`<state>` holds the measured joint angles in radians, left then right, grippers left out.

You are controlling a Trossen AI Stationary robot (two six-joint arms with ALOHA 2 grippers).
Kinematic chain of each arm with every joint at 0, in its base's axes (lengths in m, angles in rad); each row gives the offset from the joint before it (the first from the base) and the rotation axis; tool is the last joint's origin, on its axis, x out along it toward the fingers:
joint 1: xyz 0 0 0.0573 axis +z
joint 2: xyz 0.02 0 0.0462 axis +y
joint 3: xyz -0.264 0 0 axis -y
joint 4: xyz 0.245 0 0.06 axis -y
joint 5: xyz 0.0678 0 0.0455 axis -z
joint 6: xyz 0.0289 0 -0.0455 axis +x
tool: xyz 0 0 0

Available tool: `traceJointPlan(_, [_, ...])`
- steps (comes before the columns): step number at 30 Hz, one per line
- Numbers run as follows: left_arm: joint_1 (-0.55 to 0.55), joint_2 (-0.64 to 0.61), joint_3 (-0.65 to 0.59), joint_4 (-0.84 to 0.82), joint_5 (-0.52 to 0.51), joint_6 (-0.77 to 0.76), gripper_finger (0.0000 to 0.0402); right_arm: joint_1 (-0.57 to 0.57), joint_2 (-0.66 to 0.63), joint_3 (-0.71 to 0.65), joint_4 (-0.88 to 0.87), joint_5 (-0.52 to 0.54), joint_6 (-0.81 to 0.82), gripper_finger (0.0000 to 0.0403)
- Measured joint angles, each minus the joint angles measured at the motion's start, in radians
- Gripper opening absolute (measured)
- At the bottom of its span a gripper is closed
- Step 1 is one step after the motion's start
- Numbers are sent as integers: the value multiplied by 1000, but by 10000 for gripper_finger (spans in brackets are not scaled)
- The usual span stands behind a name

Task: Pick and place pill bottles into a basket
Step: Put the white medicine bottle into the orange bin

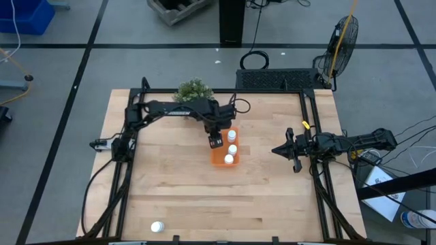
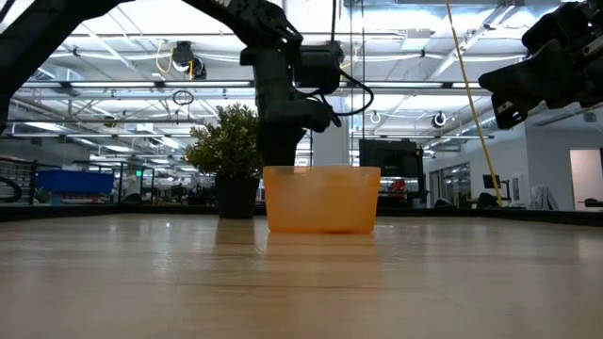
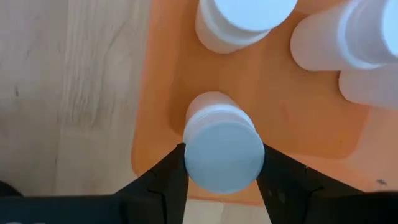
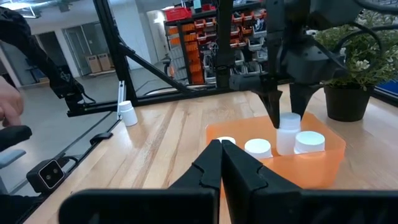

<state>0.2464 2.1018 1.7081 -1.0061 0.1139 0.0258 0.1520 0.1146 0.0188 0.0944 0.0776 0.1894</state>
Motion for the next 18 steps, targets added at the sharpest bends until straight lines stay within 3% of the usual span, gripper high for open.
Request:
traceJointPlan(14, [-9,2,0,16,-15,3,234,0,0,0,0,0,0,0])
traceJointPlan(18, [-19,2,-1,19,-79,10,260,0,0,0,0,0,0,0])
